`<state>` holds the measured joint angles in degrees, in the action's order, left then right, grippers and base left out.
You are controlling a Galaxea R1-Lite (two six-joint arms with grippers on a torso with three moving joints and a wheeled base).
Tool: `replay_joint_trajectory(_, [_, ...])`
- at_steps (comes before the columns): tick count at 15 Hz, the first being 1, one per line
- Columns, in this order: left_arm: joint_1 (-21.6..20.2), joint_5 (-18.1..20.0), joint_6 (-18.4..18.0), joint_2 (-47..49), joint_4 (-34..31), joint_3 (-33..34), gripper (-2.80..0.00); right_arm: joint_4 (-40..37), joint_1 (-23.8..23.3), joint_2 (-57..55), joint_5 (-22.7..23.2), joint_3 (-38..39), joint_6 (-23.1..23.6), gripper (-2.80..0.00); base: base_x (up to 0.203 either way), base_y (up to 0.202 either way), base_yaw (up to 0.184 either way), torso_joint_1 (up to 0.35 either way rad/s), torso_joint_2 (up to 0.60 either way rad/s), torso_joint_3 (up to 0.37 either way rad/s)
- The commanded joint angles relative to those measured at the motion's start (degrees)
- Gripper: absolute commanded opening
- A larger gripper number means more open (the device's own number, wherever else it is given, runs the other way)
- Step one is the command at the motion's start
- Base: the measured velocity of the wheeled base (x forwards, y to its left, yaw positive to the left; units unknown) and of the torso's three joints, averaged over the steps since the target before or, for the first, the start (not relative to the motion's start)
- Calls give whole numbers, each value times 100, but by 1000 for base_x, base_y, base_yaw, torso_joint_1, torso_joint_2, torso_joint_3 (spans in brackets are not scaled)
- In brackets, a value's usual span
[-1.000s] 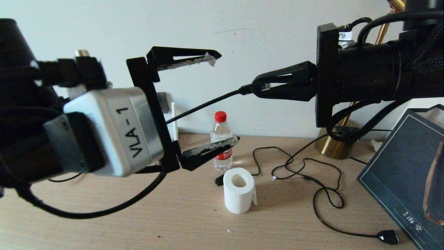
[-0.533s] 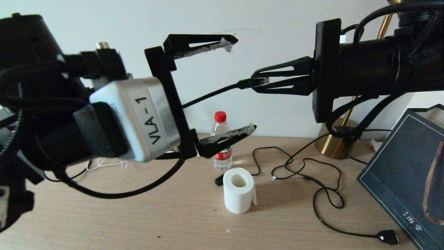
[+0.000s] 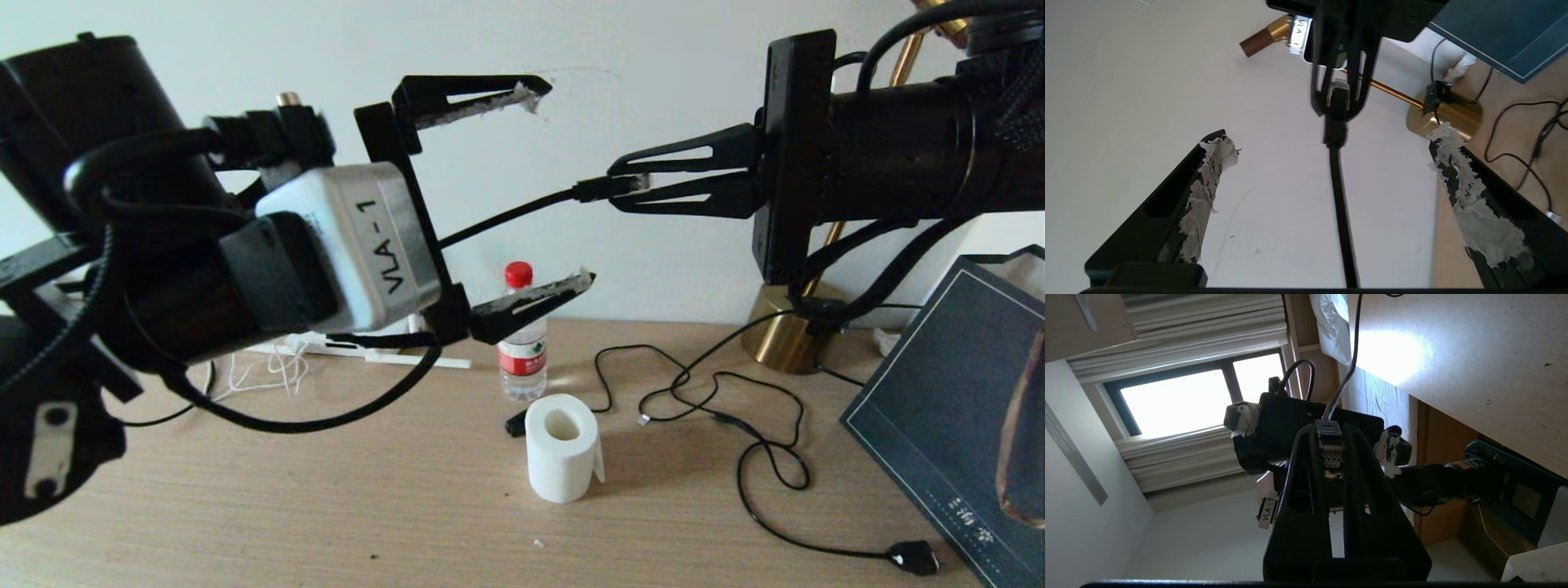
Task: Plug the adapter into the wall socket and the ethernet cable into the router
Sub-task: Hand it to the other hand
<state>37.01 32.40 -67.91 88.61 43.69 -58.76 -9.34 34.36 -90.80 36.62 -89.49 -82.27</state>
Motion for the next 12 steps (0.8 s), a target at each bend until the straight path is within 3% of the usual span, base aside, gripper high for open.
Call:
replay_joint_trajectory(1, [-10,20,-38,16,34,-30,0,-7,9,27,30,2,-43,-280,0,0,0,0,0,0])
replay_joint_trajectory(12, [-1,20,50,173,201,-100,0,-7,9,56,267,46,-52,-280,0,0,0,0,0,0])
